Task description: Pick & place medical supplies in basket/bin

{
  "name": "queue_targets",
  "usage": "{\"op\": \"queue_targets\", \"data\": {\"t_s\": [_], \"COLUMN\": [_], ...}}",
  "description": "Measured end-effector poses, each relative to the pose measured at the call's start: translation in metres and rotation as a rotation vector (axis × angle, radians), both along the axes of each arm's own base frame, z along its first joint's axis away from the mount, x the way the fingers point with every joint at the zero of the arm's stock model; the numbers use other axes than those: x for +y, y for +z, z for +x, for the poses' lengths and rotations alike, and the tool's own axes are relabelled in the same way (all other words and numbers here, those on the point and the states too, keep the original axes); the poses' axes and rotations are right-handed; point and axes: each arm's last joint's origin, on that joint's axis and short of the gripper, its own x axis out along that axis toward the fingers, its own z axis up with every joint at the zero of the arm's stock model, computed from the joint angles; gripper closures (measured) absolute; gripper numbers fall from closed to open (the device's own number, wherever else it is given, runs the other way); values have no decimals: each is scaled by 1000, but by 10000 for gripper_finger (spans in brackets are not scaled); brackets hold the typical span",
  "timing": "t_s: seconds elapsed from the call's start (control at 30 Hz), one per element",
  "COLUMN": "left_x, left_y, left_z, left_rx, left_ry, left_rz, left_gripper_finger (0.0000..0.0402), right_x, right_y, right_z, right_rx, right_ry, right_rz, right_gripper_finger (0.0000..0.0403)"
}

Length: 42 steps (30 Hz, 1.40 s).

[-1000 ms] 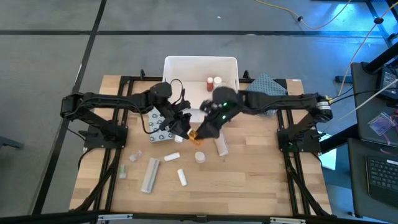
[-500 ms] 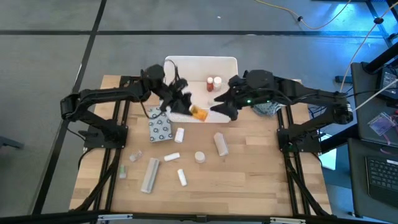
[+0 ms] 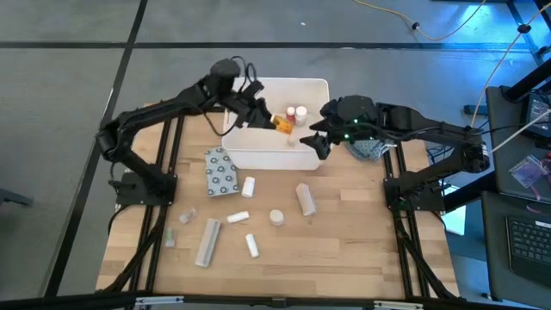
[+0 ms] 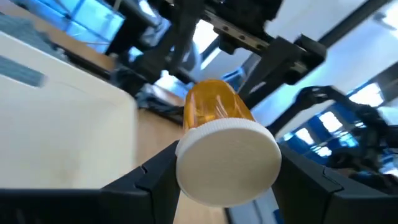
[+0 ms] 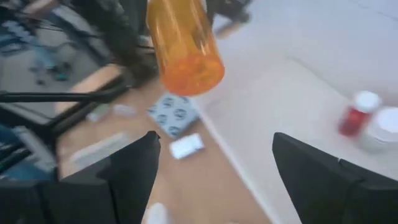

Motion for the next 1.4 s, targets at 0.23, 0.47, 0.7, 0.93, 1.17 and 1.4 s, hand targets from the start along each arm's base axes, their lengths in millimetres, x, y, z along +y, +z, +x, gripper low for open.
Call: {"op": "queue_targets", "data": {"t_s": [0.23,0.47,0.7,0.93,1.17,1.4], "left_x": [29,50,69,85,90,94], "left_y": [5,-1,-31,-72,-99,-126], "left_z": [10,19,44,59,71,80], "left_rx": [182,646,779,985,1035,1103], "left_ry": [75,241,209,238,200,170], "left_rz": [181,559,631,721,733,753], "left_gripper_finger": [197,197,197,197,197,196], "right_x": [-18,-36,-52,-62,-71,-80], "right_y": [-12,-12,-12,-13,-13,-13], "right_z": [-15,-22,-27,-32,-36,-40], "right_rx": [177,211,223,235,237,239], "right_ry": [-148,-244,-295,-322,-362,-399], "right_rz": [-33,-88,-96,-106,-100,-95], "right_gripper_finger": [93,93,93,93,93,93]}}
